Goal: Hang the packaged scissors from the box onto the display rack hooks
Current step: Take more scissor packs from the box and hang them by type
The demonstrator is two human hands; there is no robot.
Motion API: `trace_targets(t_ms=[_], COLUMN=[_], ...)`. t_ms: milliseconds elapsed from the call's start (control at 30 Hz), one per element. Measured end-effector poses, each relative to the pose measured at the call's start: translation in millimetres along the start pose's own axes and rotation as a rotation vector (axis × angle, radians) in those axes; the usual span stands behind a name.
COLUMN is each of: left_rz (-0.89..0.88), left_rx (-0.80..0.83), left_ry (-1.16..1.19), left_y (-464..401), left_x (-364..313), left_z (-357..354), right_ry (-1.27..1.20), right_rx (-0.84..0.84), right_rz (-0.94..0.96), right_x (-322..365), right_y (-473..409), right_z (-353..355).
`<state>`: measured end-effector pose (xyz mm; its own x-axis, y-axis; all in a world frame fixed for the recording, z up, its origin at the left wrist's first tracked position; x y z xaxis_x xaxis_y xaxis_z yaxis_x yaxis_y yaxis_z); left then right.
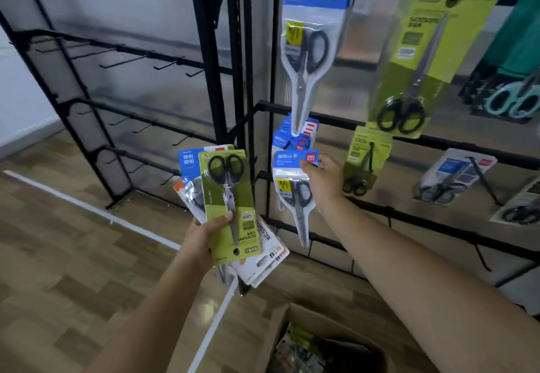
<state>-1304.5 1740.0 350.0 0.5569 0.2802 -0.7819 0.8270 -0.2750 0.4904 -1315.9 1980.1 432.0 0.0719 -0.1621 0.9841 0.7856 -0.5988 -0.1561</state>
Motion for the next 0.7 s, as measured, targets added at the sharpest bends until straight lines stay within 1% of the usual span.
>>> trace_targets(t_ms=[233,367,533,700], left_rz=[0.072,0.094,0.089,0.110], left_rx=[0.035,0.054,0.105,0.129], left_ry=[0.031,0.033,0.049,0.014], left_y=[-32.6,-48.8,-59.1,-61.8], left_x=[-7.5,-8.7,-17.5,-19.8], left_z=[18.5,24.9,23.0,18.7], right_ry=[0.074,0.177,0.238,0.340], right_rx=[-0.062,-0.125,-0.138,-0.240], right_rz=[-0.002,-0.006,0.004,0.001], right_x=[-5.5,-12.8,-18.5,-21.8], right_y=[-15.8,-19.2,-30.5,-33.9], right_z=[-34.2,-34.0,-39.4,-36.9])
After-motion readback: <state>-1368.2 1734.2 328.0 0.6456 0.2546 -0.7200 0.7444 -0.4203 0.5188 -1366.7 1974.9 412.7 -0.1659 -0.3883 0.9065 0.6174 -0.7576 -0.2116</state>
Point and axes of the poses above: each hand's wrist, its own y-axis away from the middle knuckle, its own z-axis out of the back of the hand, x = y × z, the point moved 6 cm from there along -y, towards the middle knuckle, and after that the axes turned 8 degrees about z, right-handed, at the moved point
